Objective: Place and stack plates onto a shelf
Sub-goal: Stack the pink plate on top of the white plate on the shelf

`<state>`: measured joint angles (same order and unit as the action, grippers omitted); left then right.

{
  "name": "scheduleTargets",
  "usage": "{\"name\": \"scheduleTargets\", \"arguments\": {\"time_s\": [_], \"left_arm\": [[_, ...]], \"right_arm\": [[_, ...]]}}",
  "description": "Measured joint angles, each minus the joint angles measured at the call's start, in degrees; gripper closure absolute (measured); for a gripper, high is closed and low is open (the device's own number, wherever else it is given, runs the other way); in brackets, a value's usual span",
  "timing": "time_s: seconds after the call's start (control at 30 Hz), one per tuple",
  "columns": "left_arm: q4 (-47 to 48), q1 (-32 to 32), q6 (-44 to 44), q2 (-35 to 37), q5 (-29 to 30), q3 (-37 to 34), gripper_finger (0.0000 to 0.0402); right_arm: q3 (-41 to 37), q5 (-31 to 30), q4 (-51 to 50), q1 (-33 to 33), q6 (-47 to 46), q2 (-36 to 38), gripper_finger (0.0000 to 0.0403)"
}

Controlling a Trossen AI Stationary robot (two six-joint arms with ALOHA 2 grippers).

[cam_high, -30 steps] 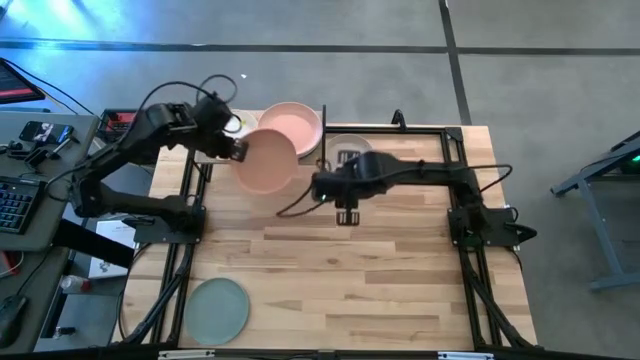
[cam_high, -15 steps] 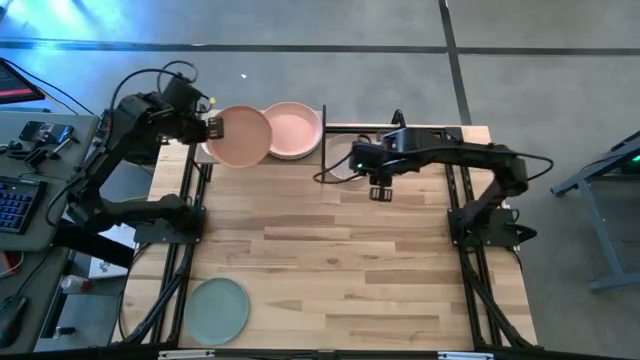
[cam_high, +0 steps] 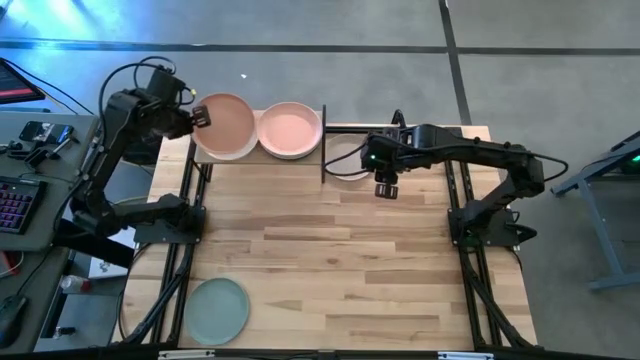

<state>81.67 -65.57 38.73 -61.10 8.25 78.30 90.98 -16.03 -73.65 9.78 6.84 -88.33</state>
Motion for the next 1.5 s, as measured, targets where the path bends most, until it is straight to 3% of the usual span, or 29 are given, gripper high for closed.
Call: {"name": "scheduleTargets", "arguments": {"time_s": [0.37, 0.7, 1.5], "left_arm": [[0.1, -3.1, 0.0, -2.4, 2.9, 0.0, 0.0401], [0.1, -2.9, -0.9, -8.4, 1.9, 0.0, 0.0401], [0.5, -1.8, -2.6, -14.2, 1.3, 0.0, 0.0401]], "right_arm": [[0.0, 0.0, 2.1, 0.0, 0.9, 0.0, 0.0252], [0.0, 0.0, 2.2, 0.0, 0.7, 0.0, 0.0252], [0.0, 0.0, 2.8, -0.1, -0.8, 0.0, 0.0252]]}}
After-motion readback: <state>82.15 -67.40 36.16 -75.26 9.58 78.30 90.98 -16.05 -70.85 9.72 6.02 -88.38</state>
